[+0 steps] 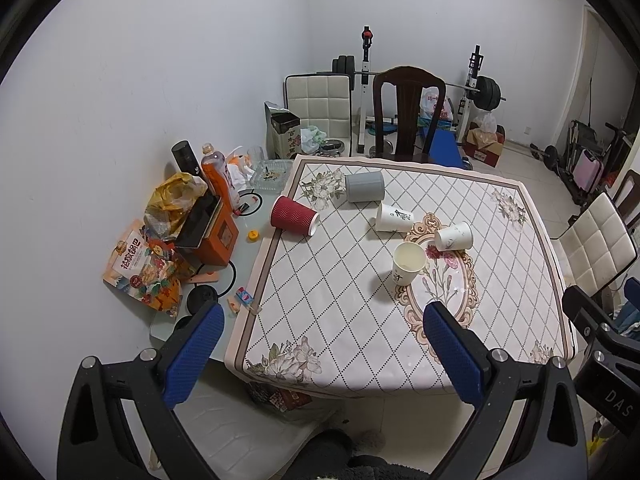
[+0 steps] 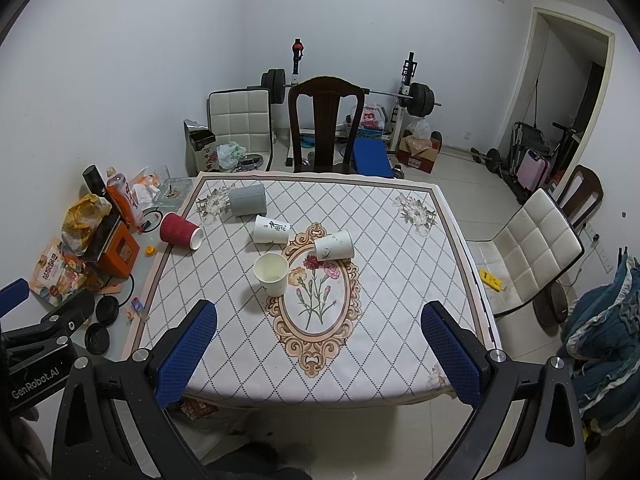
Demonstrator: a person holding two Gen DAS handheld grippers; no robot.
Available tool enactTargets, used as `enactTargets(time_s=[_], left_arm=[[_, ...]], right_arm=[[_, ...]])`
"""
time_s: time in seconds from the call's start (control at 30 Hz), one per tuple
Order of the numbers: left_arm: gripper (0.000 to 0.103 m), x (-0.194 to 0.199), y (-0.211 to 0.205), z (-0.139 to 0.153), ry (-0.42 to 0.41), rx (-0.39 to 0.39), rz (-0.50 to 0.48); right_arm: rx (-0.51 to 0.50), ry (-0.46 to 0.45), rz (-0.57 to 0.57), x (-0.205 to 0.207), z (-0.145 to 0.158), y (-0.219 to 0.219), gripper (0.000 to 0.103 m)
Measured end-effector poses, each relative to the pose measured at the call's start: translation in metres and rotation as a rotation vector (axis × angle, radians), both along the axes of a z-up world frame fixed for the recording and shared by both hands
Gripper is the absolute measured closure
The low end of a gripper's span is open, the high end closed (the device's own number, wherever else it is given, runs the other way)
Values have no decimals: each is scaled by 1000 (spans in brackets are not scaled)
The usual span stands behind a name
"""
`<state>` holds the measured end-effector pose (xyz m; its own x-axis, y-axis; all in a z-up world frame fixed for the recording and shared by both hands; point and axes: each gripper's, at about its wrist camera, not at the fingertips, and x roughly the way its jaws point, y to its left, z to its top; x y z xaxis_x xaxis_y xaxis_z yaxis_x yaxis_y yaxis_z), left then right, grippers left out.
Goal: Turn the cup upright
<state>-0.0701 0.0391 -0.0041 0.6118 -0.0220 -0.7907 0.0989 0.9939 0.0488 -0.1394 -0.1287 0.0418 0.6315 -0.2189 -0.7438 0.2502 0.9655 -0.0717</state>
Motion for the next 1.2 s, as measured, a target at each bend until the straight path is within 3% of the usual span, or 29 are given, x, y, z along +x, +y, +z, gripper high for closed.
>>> enactTargets(time_s=[1.2], left_arm=[[1,3,3,0,-1,1,3]], right_arm=[[6,4,13,3,1,16,0]])
